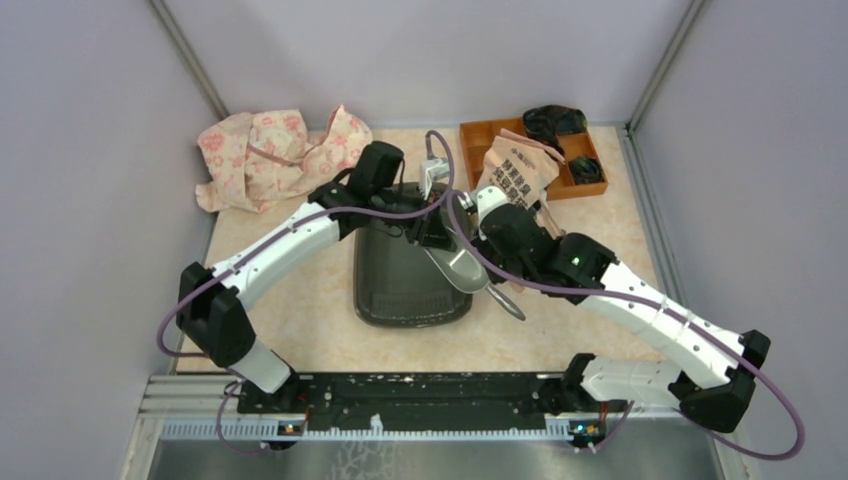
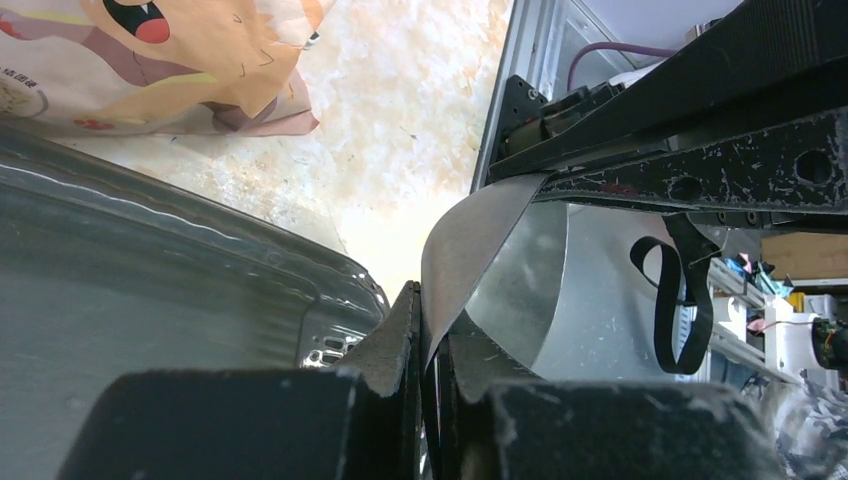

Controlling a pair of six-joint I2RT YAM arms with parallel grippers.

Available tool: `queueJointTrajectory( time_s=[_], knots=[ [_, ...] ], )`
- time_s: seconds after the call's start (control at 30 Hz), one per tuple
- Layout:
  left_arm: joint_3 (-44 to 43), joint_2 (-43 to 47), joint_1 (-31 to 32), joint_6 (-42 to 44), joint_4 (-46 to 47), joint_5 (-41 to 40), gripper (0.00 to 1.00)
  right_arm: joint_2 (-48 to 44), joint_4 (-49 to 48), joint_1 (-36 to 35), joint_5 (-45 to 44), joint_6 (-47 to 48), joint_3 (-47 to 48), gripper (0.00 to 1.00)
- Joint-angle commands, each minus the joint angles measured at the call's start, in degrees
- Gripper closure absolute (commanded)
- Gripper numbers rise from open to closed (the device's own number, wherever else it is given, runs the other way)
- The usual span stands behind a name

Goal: Fill the litter box with clean litter
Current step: Pick up the spatula from the center of the board.

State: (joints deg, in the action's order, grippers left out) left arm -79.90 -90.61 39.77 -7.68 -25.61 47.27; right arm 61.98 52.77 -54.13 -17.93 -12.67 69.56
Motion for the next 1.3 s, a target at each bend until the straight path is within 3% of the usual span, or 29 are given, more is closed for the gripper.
queueJointTrajectory(
  time_s=[0.0, 0.07, 0.17, 0.27, 0.33, 0.77, 1.0, 1.27],
  knots=[
    [-0.40, -0.15, 0.72, -1.70, 2.15, 3.12, 0.96, -0.65, -3.34, -0.45, 0.41, 1.03, 4.67, 1.00],
    [0.05, 0.37, 0.75, -2.69, 3.29, 2.89, 0.96, -0.71, -2.33, -0.45, -0.97, 0.54, 5.44, 0.95],
    [1.20, 1.45, 0.66, -4.94, 6.82, 3.58, 0.95, -1.23, -1.01, -0.45, -2.97, 0.57, 6.63, 0.74],
    [0.88, 1.18, 0.59, -5.89, 8.13, 5.82, 0.94, -2.05, 0.44, -0.45, -4.69, 1.24, 7.98, 0.41],
    [-0.08, 0.38, 0.54, -5.26, 6.84, 6.72, 0.93, -2.64, 1.81, -0.43, -5.64, 1.90, 9.23, 0.34],
    [-10.56, -7.42, -5.72, -4.62, -1.44, 13.45, 0.88, -9.20, 9.94, -0.45, 5.25, 4.49, 7.90, 0.37],
    [-15.10, -12.34, -7.20, -7.11, -1.15, 16.43, 0.88, -10.18, 8.59, -0.53, 8.74, 5.81, 5.06, 0.38],
    [-16.69, -13.88, -7.55, -9.76, 0.81, 17.83, 0.88, -10.22, -1.12, -0.80, 2.52, 6.39, -3.09, 0.39]
  ],
)
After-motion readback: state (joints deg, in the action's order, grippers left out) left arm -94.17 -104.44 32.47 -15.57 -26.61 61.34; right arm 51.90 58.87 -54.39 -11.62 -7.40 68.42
